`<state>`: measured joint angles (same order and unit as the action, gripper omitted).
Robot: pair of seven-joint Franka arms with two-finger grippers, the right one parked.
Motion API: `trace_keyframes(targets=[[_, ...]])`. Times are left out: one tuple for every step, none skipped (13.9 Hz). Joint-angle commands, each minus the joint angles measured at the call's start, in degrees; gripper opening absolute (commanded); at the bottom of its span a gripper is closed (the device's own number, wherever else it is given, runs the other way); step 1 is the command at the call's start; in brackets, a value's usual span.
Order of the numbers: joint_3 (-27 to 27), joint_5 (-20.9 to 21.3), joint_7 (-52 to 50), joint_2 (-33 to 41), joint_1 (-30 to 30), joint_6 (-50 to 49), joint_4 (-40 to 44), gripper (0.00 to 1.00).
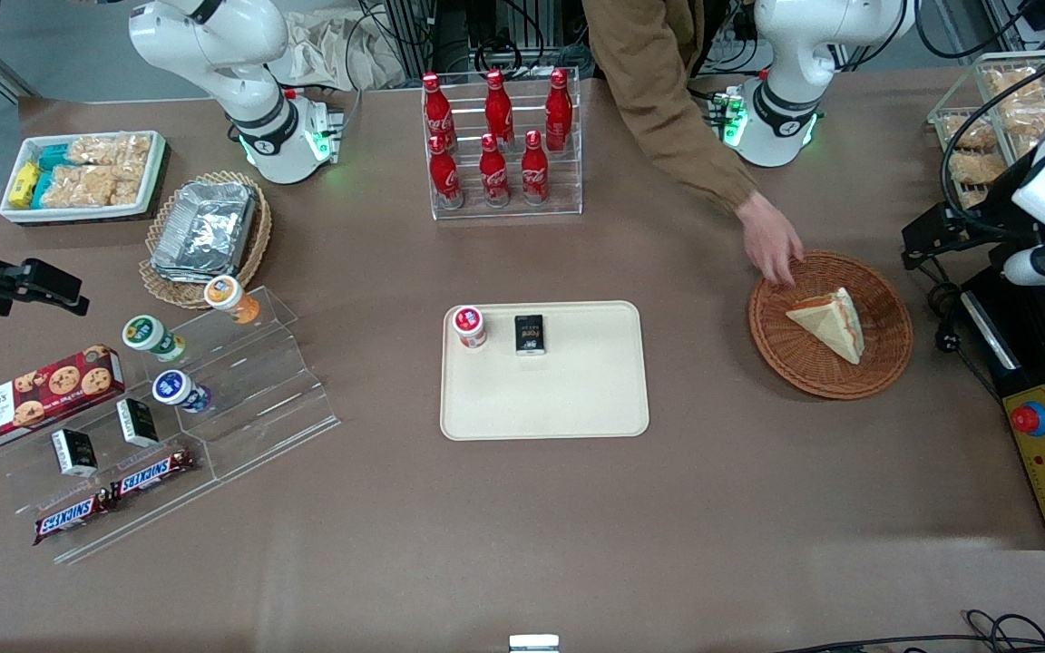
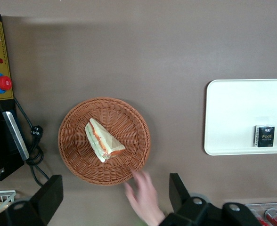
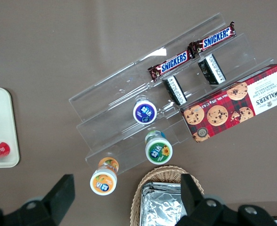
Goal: Place sandwich from basket to tray
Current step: 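Move the left gripper down over the sandwich in the wicker basket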
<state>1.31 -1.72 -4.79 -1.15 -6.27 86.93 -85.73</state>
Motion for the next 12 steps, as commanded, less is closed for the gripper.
trace_keyframes(targets=[[-0.16,-0.12,-0.83,-0.78,0.47,-1.15,1.62,1.0],[-0.16,-0.04,-0.83,-0.78,0.73,-1.15,1.7,1.0],[-0.16,0.92,-0.83,-0.87,0.91,-1.15,1.79,1.0],[-0.34,3.02,-1.01,-0.87,0.82,-1.24,1.62,1.0],[-0.43,4.35,-2.84,-1.22,0.82,-1.24,1.18,1.0],[-0.43,4.36,-8.25,-1.83,0.82,-1.32,0.48,1.0],[-0.34,4.1,-13.96,-1.75,0.82,-1.33,-0.83,1.0],[-0.34,4.36,-19.76,-1.84,0.82,-1.15,-2.24,1.0],[-0.34,4.45,-25.82,-1.66,0.73,-0.02,-5.21,1.0],[-0.34,4.53,-31.71,-1.05,0.73,2.25,-8.81,1.0],[-0.34,4.54,-37.51,0.35,0.73,5.67,-13.72,1.0],[-0.34,5.06,-40.97,2.27,0.73,10.75,-19.68,1.0]])
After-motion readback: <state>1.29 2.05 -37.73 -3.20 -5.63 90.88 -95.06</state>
